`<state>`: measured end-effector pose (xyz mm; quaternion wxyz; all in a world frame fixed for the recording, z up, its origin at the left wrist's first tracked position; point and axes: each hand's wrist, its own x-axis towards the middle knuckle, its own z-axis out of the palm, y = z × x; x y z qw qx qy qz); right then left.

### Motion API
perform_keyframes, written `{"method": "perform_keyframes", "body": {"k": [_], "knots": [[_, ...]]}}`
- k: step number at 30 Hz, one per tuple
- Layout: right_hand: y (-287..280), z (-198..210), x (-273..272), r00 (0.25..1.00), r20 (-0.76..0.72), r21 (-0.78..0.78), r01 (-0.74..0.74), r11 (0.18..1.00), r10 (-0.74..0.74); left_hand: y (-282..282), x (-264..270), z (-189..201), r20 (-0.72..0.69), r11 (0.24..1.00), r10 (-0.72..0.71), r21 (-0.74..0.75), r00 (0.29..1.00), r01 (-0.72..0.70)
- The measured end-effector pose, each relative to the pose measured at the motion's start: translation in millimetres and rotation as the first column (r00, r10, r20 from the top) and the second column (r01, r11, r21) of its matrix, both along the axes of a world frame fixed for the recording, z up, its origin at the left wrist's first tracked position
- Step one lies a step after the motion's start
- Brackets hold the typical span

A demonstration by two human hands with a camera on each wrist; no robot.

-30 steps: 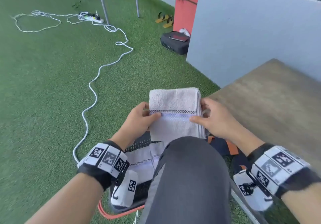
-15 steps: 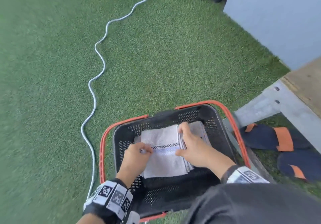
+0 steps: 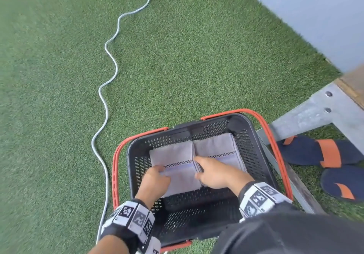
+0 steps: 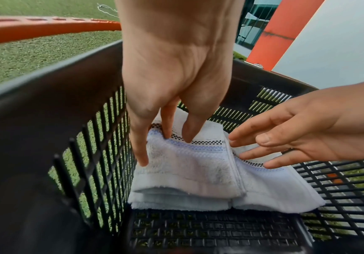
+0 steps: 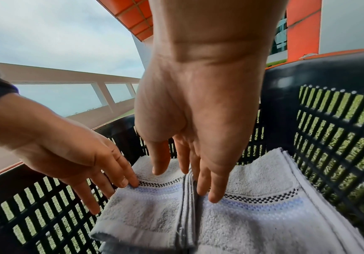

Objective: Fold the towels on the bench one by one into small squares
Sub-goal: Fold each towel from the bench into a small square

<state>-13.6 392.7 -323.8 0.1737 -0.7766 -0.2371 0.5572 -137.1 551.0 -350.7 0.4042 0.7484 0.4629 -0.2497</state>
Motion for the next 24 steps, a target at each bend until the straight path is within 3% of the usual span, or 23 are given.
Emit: {"method": "perform_keyframes", "body": {"k": [8, 12, 16, 20, 24], "knots": [[-36, 52, 22, 0.963, 0.179, 0.167, 0.173, 0.971, -0.203, -7, 31, 54, -0.099, 0.963, -0.212, 0.147, 0.972, 0.225], [-72, 116, 35, 0.884, 0.263, 0.336, 0.292, 0.896, -0.387, -9, 63, 116, 0.100, 0.936, -0.326, 0.170, 0.940, 0.307], [-110, 197, 26, 0.747, 0.377, 0.469, 0.356, 0.808, -0.548, -21, 86, 195, 0.258, 0.911, -0.399, 0.224, 0.880, 0.347], [-152, 259, 9, 0.619, 0.436, 0.561, 0.381, 0.735, -0.653, -47, 97, 271, 0.413, 0.858, -0.512, 0.292, 0.753, 0.423], [-197, 312, -24, 0.523, 0.487, 0.592, 0.392, 0.705, -0.700, -97, 100, 333, 0.475, 0.776, -0.631, 0.369, 0.614, 0.512]]}}
